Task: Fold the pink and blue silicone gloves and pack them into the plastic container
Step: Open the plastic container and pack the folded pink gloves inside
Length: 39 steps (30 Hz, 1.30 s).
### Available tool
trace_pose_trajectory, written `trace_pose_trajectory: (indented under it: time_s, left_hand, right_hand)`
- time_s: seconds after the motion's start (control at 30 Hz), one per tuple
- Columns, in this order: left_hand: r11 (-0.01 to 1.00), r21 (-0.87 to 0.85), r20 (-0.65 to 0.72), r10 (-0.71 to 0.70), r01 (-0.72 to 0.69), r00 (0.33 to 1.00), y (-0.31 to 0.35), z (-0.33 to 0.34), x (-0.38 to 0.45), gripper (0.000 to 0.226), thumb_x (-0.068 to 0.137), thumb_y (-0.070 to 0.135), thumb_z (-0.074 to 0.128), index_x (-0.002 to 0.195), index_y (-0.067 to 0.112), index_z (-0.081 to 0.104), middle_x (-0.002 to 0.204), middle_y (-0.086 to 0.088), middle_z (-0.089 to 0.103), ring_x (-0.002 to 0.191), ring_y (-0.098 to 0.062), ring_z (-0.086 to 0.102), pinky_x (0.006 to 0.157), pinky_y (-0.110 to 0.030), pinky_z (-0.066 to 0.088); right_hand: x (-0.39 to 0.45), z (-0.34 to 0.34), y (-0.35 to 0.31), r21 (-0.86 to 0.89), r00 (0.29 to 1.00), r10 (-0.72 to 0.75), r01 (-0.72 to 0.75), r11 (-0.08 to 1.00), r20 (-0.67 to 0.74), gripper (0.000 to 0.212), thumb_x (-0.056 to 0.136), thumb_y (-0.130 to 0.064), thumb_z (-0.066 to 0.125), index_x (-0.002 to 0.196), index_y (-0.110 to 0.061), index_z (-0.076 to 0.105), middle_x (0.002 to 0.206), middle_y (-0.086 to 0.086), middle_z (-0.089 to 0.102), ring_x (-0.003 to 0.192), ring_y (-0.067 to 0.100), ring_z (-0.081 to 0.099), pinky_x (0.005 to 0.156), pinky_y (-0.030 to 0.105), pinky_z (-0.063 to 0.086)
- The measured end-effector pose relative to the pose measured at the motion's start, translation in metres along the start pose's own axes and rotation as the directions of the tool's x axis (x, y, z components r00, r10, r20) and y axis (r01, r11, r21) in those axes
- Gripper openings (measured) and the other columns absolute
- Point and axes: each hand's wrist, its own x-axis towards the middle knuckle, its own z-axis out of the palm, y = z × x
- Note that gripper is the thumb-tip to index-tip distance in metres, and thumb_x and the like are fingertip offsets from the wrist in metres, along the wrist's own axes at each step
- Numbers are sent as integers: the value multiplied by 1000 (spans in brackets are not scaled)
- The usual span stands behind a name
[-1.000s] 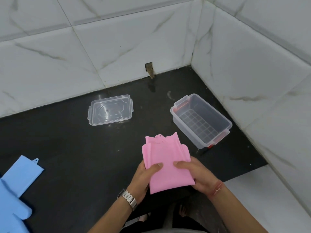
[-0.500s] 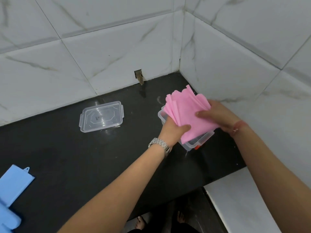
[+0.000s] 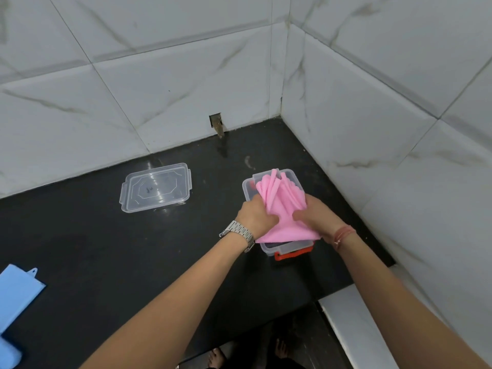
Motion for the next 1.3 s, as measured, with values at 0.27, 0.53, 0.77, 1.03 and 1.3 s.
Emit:
trace_pose_trajectory:
  time_s: [0.27,0.53,0.77,1.03,1.3]
  left_hand:
    - [967,245,-162,106,-64,981,-15,3,-1,49,78,34,61,116,12,40,88,1,50,95,-26,53,77,-34,33]
    - [963,242,12,115,-114,993,-21,-3,4,103,77,36,63,151,12,-4,126,-1,58,119,-21,54,114,-58,2]
    - [931,330,-32,175,-155,984,-21,3,10,98,80,32,64,150,7,0,89,2,66,101,-23,63,116,-50,7]
    - [922,297,-131,298,-249,946,-29,8,13,89,87,29,58,150,11,-2,79,-8,59,58,-22,57,49,-30,46]
    - [860,443,-155,351,-253,923,-35,11,17,84,92,34,52,151,6,-2,86,-7,68,84,-24,65,116,-37,25]
  right_hand:
    - [9,1,-9,-85,995,14,-22,996,-99,27,83,-7,59,110,-9,55,99,7,57,89,22,56,72,30,42]
    - [15,17,-17,-222,993,41,-65,973,-111,26,91,-7,47,116,-14,42,92,2,50,75,12,51,62,24,40]
    - [13,27,-20,-322,990,-35,-12,947,-139,19,99,-11,43,117,-10,47,102,10,59,83,18,53,74,30,41]
    - [10,21,-19,-262,962,-132,67,963,-238,32,90,4,45,121,-7,49,98,5,53,89,22,56,76,30,46]
    - [23,32,-23,-381,959,-113,5,924,-260,28,96,-8,49,124,-8,48,109,15,61,92,28,61,82,36,49]
